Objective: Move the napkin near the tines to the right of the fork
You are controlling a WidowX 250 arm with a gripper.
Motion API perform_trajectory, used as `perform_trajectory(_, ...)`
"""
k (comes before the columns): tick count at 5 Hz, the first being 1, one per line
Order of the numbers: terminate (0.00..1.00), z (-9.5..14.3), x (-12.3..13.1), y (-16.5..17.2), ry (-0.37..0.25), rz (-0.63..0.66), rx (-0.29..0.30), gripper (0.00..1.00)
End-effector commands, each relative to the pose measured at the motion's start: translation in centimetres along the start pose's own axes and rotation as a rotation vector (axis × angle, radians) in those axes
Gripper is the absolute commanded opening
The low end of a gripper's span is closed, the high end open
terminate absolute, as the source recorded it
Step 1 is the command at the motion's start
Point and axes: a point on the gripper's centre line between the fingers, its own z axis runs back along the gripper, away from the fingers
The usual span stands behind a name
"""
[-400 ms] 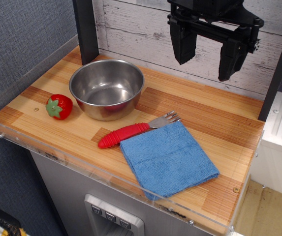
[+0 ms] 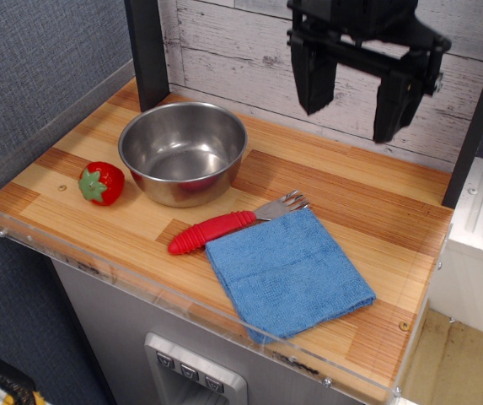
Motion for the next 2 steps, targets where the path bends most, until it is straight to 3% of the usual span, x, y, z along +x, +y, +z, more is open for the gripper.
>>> perform_trajectory(1,0.0,2.6,-5.2,-1.2,-0.063,0.081,0.03,1.0)
perform_trajectory(2,0.0,3.2,-7.8,-1.0,-0.078,0.12,0.063,1.0)
